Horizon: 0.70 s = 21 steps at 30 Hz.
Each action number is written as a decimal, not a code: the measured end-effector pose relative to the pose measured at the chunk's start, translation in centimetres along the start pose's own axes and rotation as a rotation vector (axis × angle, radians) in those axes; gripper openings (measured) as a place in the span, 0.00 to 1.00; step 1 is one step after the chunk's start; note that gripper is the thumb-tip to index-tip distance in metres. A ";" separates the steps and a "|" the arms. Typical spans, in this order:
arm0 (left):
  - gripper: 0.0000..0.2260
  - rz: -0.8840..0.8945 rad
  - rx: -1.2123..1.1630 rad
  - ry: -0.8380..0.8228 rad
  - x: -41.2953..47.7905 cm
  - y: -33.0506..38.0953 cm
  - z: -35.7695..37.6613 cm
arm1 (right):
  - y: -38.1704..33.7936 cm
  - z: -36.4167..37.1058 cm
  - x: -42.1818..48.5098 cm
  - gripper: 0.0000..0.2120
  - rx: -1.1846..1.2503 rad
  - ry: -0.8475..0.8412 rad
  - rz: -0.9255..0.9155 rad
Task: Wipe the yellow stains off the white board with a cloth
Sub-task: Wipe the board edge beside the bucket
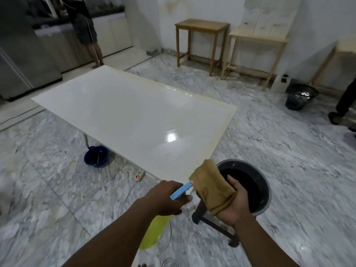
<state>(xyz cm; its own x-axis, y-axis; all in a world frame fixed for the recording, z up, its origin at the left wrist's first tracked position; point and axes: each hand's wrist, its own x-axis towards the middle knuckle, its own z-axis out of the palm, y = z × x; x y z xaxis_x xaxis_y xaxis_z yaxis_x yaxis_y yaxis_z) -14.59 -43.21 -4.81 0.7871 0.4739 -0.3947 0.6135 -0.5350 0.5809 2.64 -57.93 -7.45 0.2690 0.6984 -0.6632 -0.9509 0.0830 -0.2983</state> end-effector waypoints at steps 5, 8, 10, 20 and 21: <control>0.19 0.074 0.100 -0.064 1.1 1.3 -2.6 | -0.6 3.4 1.3 0.28 -0.014 -0.030 -0.024; 0.16 0.118 0.141 -0.072 2.5 1.1 -4.4 | -0.8 5.4 2.2 0.29 -0.039 -0.023 -0.039; 0.15 0.121 0.193 -0.056 3.9 0.4 -5.6 | -0.8 7.0 3.0 0.31 -0.044 -0.018 -0.067; 0.18 0.211 0.093 -0.058 9.5 -3.4 -13.8 | 0.9 9.5 6.2 0.38 0.052 0.021 -0.153; 0.17 0.225 0.086 -0.045 10.1 -3.4 -14.2 | 0.8 9.4 6.4 0.34 0.017 0.056 -0.157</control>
<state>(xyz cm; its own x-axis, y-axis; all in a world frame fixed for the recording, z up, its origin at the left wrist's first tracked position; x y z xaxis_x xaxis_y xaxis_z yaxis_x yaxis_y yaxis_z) -9.66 -26.71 -0.69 0.9054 0.3057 -0.2946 0.4241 -0.6822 0.5956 2.14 -46.70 -5.53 0.4222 0.6353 -0.6467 -0.8988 0.2007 -0.3897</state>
